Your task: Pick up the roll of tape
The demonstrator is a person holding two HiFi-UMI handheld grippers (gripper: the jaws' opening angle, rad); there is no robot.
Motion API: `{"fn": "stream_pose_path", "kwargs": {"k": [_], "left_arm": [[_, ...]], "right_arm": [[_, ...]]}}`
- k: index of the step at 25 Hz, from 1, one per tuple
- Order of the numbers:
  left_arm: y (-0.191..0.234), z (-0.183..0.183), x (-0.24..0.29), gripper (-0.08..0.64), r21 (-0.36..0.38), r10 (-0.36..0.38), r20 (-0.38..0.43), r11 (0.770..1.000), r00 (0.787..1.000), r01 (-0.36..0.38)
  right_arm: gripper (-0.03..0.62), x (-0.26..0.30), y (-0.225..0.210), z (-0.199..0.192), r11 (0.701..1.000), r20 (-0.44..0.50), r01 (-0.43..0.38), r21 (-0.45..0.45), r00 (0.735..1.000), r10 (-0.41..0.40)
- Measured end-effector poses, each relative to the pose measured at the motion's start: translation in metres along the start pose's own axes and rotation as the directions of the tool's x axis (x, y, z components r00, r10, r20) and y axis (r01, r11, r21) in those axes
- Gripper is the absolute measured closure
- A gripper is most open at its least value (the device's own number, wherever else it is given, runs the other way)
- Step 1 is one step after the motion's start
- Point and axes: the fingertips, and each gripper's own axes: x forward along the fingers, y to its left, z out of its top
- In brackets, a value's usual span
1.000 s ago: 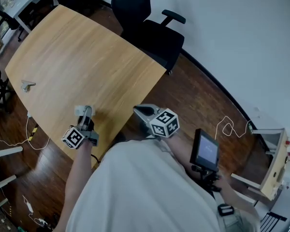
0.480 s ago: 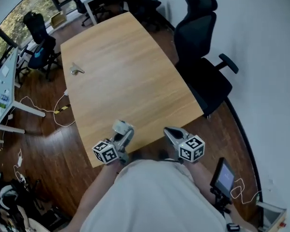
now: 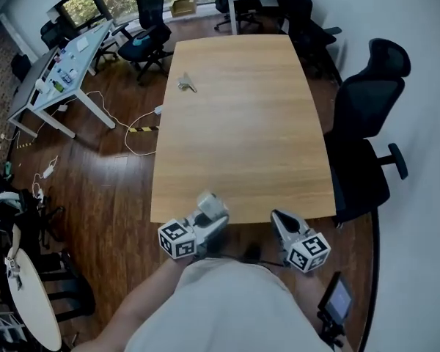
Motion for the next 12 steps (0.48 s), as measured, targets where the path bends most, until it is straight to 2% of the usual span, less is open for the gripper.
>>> {"fn": "stream_pose_path", "kwargs": {"k": [4, 8, 12], "left_arm": [[-0.015, 0.0, -0.019, 0.469, 0.049, 0.077, 0.037, 0.996, 0.996, -0.078], [-0.022, -0.001, -0.043, 0.469, 0.1, 0.11, 0.061, 0.988, 0.992, -0.116], [-0.024, -0.007, -0.065, 0.469, 0.104, 0.127, 0.083, 0.985, 0.988, -0.135]], "right_arm": [[0.586, 0.0, 0.025, 0.003, 0.994, -0.001, -0.089, -0.061, 0.996, 0.089], [0.586, 0.008, 0.061, 0.002, 0.976, -0.009, -0.175, -0.133, 0.985, 0.175], [0.586, 0.014, 0.084, 0.001, 0.964, -0.013, -0.202, -0.171, 0.979, 0.203]]}}
